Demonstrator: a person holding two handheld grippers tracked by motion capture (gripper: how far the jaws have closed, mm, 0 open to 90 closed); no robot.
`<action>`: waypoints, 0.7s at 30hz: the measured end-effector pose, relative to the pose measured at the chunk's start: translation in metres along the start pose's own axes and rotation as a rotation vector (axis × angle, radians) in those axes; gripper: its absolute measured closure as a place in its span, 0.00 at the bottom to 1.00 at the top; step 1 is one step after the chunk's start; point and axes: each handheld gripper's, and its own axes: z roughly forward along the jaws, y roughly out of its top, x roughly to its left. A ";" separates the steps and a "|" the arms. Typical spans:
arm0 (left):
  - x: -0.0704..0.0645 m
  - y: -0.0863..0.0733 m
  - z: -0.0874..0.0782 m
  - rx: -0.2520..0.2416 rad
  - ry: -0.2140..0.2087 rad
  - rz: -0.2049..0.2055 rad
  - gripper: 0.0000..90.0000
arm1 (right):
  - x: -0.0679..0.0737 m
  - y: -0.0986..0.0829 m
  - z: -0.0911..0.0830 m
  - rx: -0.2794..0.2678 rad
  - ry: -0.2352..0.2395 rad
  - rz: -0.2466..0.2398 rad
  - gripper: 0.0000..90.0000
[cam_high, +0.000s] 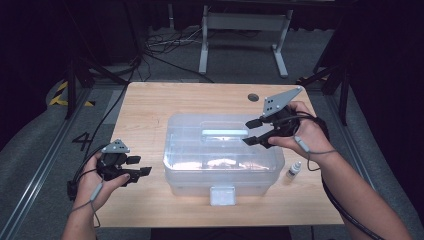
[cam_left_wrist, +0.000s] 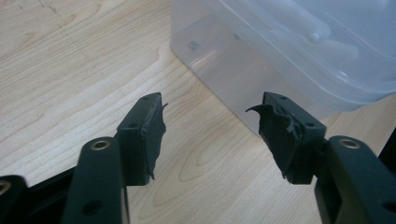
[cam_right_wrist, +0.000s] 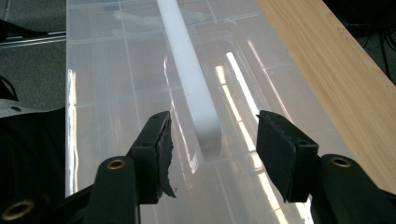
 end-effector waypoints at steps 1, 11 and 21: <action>0.001 0.000 0.000 -0.004 -0.009 -0.003 0.49 | 0.000 0.002 0.002 0.003 0.004 0.002 0.54; 0.005 -0.004 0.003 -0.036 -0.045 -0.011 0.55 | 0.002 0.010 0.021 0.080 0.008 -0.031 0.63; 0.005 -0.005 0.004 -0.050 0.004 -0.047 0.49 | 0.005 0.018 0.025 0.118 -0.003 -0.094 0.80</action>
